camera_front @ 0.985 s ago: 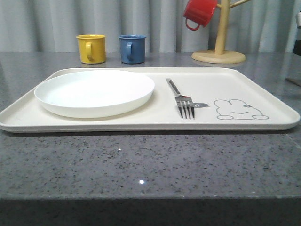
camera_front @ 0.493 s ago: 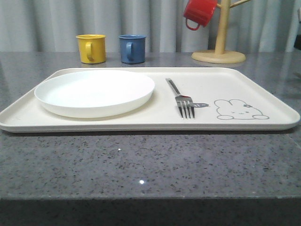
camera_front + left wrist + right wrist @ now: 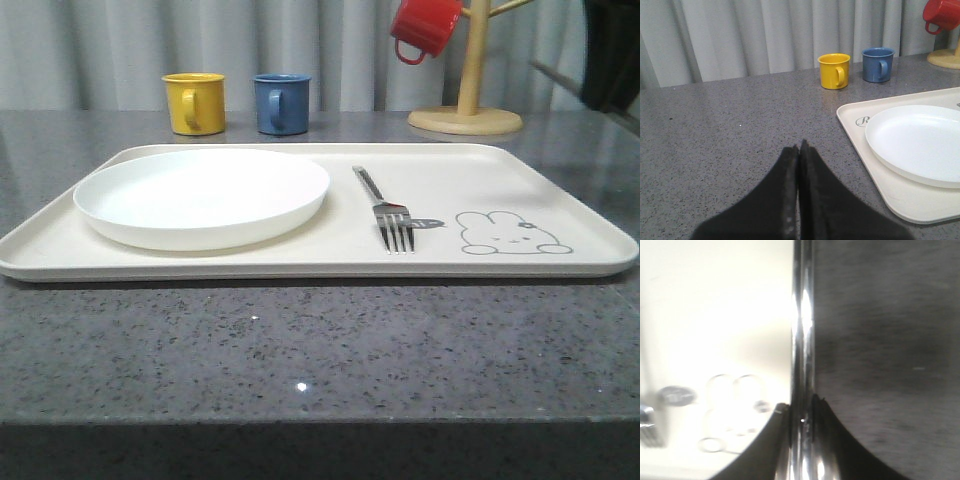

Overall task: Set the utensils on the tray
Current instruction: 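Move the right gripper back to the metal chopsticks, then grasp the chopsticks and place them on the tray beside the fork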

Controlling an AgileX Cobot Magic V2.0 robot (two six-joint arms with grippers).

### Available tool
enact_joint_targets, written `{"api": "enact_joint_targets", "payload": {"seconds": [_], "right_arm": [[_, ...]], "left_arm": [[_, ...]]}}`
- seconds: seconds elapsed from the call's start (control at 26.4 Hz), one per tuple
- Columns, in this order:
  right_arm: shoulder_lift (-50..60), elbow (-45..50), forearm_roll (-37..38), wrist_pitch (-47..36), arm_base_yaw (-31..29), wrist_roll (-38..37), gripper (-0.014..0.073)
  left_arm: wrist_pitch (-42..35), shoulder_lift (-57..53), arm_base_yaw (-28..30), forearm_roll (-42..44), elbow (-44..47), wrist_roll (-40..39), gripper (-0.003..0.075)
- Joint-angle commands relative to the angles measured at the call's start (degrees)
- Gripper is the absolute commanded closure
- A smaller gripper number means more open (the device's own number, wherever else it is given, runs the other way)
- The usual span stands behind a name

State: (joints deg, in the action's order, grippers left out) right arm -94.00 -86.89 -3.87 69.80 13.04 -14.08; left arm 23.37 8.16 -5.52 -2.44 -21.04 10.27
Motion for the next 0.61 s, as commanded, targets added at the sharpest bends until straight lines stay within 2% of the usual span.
{"api": "enact_joint_targets", "payload": {"seconds": [0.0,0.15,0.3,0.57], "right_arm": [[-0.05,-1.97,-0.11,-2.63,4.05,-3.02,0.0557],[-3.26,-1.99,-0.83,-5.54,6.85,-6.07,0.0533],[-5.99,-1.99,-3.35,-7.69,6.86,-6.39,0.0533],[-7.78,-1.99,-3.78,-6.5,6.86,-6.39,0.0533]], "left_arm": [[-4.7,0.61,0.1,-0.66,-1.57,-0.69,0.0739],[-4.7,0.61,0.1,-0.66,-1.57,-0.69,0.0739],[-4.7,0.61,0.1,-0.66,-1.57,-0.69,0.0739],[-4.7,0.61,0.1,-0.66,-1.57,-0.69,0.0739]]}}
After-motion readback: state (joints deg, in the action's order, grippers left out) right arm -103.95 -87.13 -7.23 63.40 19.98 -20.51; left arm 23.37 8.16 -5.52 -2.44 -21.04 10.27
